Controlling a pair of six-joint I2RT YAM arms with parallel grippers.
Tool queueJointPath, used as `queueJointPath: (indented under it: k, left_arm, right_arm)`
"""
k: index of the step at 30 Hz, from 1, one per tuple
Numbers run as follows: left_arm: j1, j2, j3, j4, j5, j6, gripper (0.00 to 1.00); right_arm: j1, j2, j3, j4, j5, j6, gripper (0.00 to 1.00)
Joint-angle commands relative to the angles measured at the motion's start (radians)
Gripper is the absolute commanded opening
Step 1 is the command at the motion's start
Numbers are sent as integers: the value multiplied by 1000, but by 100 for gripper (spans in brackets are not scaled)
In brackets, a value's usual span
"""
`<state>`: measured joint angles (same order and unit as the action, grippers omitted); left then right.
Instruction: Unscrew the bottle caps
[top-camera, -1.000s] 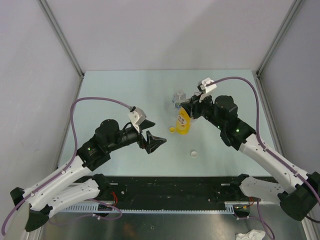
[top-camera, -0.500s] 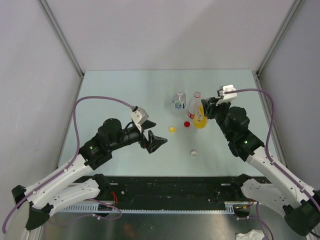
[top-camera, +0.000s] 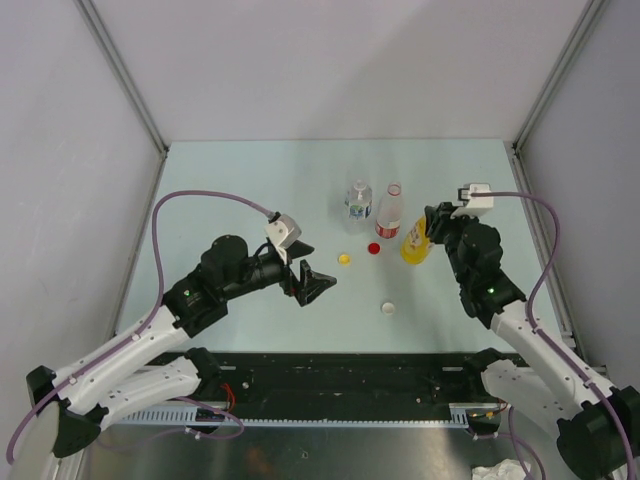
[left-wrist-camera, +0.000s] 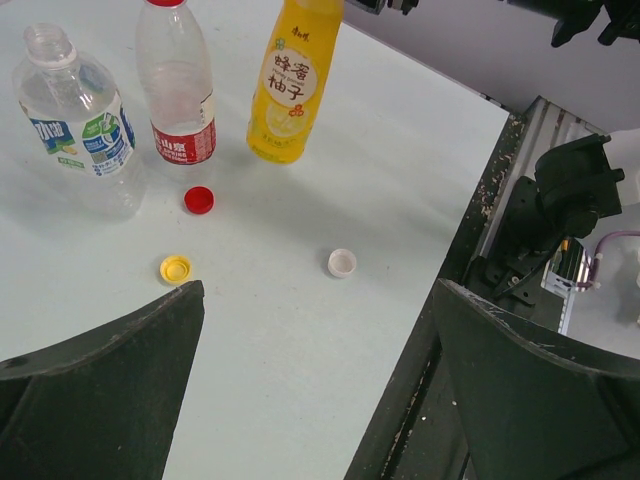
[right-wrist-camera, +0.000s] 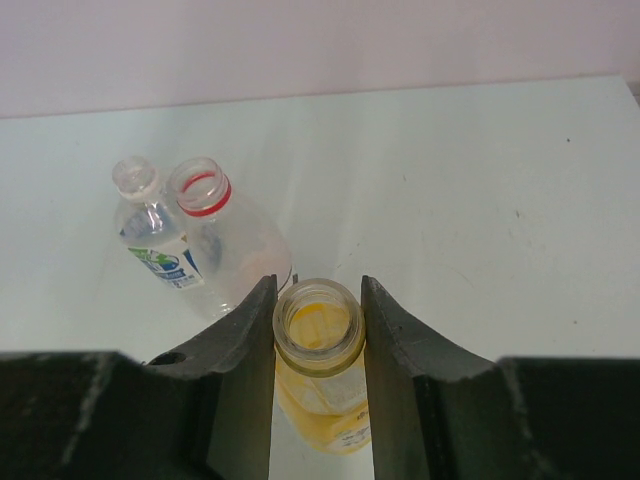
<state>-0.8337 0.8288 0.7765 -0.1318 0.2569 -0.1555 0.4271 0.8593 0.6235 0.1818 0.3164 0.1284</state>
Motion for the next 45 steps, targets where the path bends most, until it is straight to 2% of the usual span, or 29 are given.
queueJointPath:
  k: [1, 12, 15, 19, 25, 29, 38, 45]
  left_arm:
    - [-5, -1, 26, 40, -10, 27, 99]
    - [-5, 3, 22, 41, -13, 19, 99]
    - [-4, 1, 20, 39, -14, 18, 99]
    - [-4, -4, 15, 39, -14, 17, 99]
    - [-4, -16, 8, 39, -23, 12, 99]
    - [-5, -19, 3, 40, -24, 11, 100]
    - [-4, -15, 5, 40, -19, 10, 99]
    - [-3, 1, 4, 41, -13, 8, 100]
  right_arm:
    - [-5, 6, -27, 112, 5, 12, 0]
    - [33, 49, -62, 100, 113, -8, 0]
    - [54, 63, -65, 98, 157, -18, 4]
    - [81, 78, -66, 97, 179, -36, 18]
    - [118, 65, -65, 114, 191, -56, 52]
    - [126, 47, -65, 125, 181, -62, 69]
    - [122, -23, -60, 138, 84, -20, 96]
    - [113, -29, -31, 123, 10, -12, 99]
